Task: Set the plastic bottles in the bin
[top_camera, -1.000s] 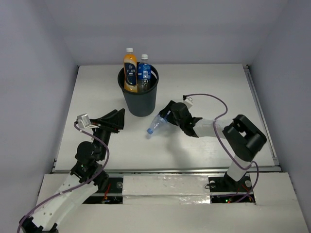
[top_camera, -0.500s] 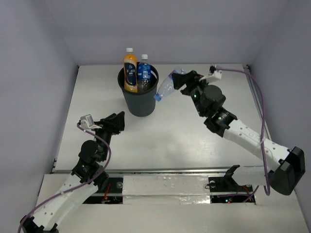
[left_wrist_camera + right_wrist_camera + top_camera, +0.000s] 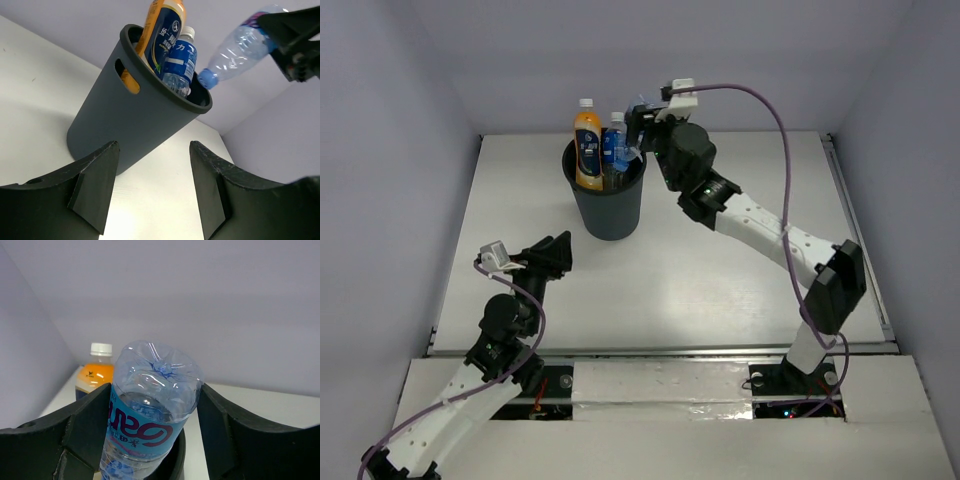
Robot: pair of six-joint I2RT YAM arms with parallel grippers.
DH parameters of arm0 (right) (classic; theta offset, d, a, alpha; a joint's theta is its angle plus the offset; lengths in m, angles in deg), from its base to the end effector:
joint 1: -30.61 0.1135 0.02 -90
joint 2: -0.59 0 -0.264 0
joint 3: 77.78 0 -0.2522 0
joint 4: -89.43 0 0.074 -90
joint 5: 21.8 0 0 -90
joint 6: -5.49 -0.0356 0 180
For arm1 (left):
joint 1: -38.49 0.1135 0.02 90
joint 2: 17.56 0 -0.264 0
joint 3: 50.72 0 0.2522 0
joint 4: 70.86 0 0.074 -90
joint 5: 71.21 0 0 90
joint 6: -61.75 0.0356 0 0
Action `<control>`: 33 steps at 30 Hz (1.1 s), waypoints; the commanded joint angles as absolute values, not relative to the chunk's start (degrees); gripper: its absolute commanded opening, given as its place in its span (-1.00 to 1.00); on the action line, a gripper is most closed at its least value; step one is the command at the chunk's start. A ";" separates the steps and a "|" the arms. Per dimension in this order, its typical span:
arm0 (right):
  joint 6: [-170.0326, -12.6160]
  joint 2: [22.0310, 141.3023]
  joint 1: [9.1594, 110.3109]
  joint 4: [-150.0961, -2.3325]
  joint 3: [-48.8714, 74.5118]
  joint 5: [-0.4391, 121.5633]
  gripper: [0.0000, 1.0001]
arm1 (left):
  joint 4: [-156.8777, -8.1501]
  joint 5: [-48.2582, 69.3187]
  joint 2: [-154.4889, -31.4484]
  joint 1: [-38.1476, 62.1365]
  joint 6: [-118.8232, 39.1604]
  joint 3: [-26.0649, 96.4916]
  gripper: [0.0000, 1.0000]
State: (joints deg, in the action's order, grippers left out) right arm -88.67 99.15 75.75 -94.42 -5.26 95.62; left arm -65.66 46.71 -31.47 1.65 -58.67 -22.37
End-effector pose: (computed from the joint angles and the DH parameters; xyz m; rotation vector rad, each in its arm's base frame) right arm 0.3018 0.2801 0.4370 -0.0847 1.3820 0.3979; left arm 0.0959 -0.0510 0.2753 -0.3635 1.2500 -0.7105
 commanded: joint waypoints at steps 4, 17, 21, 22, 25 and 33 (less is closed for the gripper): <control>-73.71 107.79 81.75 -95.09 -13.59 97.55 -0.06 | -64.40 48.15 -30.48 1.14 -57.52 -22.28 0.10; -67.98 112.47 85.72 -103.44 -5.85 106.17 0.08 | -64.76 49.38 -29.87 0.61 -57.43 -22.37 0.10; -70.61 111.42 85.72 -101.16 -7.34 105.91 0.60 | -65.10 49.55 -29.52 0.61 -57.52 -22.37 0.10; -71.32 110.72 85.72 -100.37 -7.78 105.47 0.75 | -65.11 49.64 -29.52 0.61 -57.52 -22.37 0.10; -74.39 109.57 85.72 -97.47 -9.97 103.63 0.90 | -65.19 49.73 -29.25 0.61 -57.52 -22.37 0.10; -83.53 103.52 85.72 -90.88 -13.15 96.95 0.97 | -65.54 50.08 -29.16 0.61 -57.43 -22.19 0.13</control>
